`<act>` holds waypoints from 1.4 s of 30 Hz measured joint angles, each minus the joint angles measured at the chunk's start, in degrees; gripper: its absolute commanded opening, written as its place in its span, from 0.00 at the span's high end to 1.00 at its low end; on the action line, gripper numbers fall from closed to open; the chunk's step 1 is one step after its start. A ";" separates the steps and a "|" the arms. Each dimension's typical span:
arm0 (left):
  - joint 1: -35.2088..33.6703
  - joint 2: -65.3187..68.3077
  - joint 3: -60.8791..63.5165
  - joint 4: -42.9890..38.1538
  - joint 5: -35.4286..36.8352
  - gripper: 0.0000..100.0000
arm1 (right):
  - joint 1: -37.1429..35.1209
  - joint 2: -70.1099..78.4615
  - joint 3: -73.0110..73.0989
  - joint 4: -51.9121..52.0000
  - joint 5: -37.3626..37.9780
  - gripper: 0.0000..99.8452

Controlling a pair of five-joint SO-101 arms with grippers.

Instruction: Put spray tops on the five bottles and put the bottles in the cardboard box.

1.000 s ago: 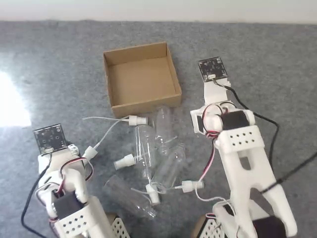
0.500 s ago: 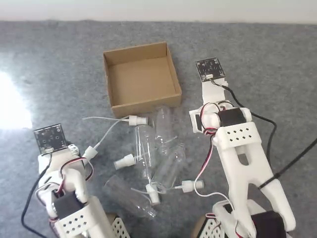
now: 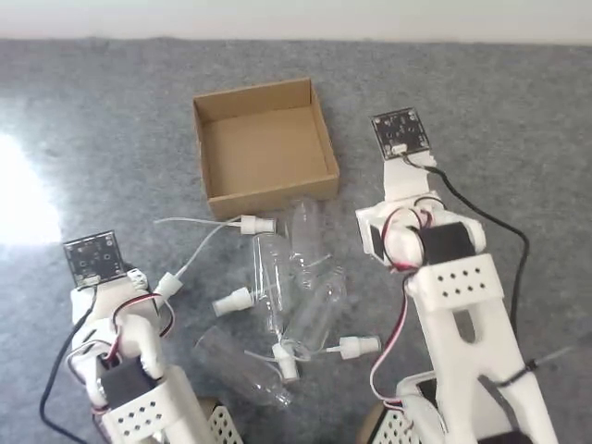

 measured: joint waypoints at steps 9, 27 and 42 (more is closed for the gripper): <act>0.00 0.00 0.00 0.00 0.00 0.99 | -0.09 -5.80 5.63 0.00 0.00 0.68; 0.00 0.00 0.00 0.00 0.00 0.99 | -4.48 -6.07 19.60 -18.20 0.00 0.69; 0.00 0.00 0.00 0.00 0.00 0.99 | -1.76 -6.07 21.19 -21.01 -0.35 0.75</act>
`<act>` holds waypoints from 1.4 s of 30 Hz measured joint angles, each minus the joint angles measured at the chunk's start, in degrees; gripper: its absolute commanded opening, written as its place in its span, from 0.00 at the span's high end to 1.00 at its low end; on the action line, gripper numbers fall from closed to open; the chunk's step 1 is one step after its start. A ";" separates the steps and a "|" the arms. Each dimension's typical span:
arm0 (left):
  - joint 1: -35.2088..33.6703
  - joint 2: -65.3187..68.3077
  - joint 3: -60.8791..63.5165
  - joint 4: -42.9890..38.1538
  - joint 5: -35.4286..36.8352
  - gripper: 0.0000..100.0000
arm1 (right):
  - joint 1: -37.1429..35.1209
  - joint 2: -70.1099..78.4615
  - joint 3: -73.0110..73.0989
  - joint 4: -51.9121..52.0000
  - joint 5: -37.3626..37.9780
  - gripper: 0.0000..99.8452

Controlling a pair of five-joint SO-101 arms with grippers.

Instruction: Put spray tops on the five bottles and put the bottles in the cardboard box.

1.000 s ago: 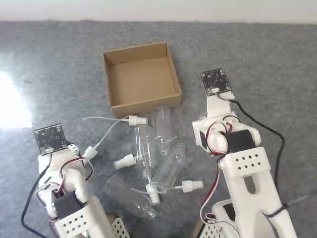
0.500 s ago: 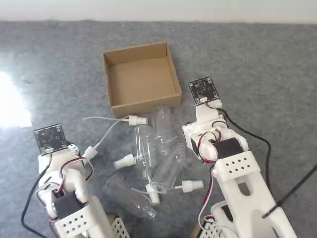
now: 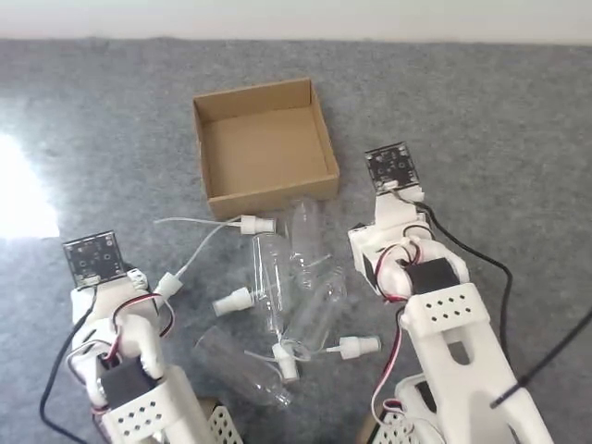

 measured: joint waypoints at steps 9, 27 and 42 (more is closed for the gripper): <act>0.00 0.00 0.00 0.00 0.00 0.99 | 0.62 0.00 0.00 0.00 -1.05 0.76; 0.00 0.00 0.79 0.00 0.00 0.99 | 0.53 0.00 0.88 0.00 -4.22 0.76; 0.00 0.00 0.79 0.00 0.00 0.99 | 0.62 0.00 1.05 0.00 -5.98 0.85</act>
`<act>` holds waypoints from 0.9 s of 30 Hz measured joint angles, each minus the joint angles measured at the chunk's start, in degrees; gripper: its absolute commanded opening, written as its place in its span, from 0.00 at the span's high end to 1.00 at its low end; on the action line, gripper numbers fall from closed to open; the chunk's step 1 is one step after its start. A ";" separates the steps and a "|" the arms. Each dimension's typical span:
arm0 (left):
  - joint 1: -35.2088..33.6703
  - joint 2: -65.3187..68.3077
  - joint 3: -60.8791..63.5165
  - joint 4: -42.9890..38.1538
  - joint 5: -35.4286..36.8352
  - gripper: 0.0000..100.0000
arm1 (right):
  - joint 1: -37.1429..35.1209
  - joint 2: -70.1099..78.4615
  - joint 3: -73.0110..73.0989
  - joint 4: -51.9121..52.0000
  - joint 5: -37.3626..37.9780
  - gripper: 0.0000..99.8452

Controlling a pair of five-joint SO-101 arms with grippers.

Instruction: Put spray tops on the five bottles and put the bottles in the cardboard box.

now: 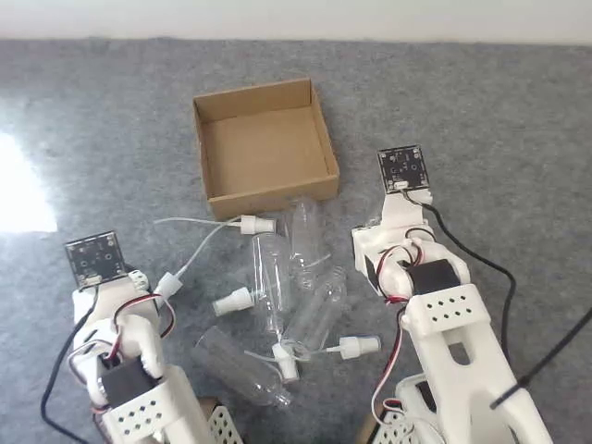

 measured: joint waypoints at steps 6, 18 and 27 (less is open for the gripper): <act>0.00 0.00 0.00 0.00 0.00 0.99 | -0.09 -0.70 0.09 0.18 0.00 0.85; -0.44 0.00 -2.73 2.90 0.00 0.99 | 2.02 -10.64 0.09 5.45 4.22 0.85; 2.64 0.00 -16.35 12.48 -1.67 0.99 | 9.05 -10.73 0.09 5.45 4.22 0.85</act>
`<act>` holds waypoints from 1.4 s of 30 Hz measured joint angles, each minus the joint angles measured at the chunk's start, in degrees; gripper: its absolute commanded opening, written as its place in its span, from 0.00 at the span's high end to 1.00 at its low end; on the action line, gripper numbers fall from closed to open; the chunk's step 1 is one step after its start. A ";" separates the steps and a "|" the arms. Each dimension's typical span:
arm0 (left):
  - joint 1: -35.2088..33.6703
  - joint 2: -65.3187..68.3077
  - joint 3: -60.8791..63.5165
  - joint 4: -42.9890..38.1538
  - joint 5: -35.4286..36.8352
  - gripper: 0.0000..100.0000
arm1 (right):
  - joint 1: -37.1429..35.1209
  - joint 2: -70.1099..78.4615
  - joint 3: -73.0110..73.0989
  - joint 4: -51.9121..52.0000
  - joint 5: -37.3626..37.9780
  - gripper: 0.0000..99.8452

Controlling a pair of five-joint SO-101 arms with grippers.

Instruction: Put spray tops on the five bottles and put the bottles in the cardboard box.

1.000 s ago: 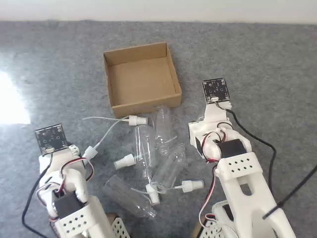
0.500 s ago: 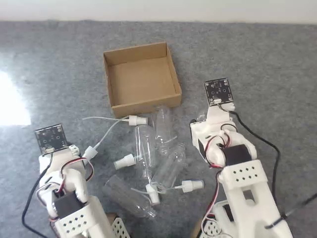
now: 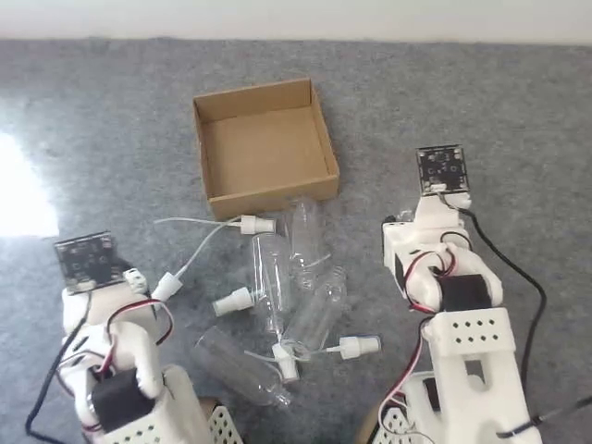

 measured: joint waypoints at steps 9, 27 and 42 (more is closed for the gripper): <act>10.99 -0.09 -2.90 2.29 -10.29 0.99 | 1.76 0.00 0.00 0.00 0.00 0.85; 27.25 2.02 -13.19 9.14 -16.88 0.99 | 10.90 0.00 -0.26 -0.79 0.00 0.85; 50.55 39.30 -27.25 9.23 -16.53 0.86 | 20.22 0.00 -1.67 -1.93 -1.05 0.85</act>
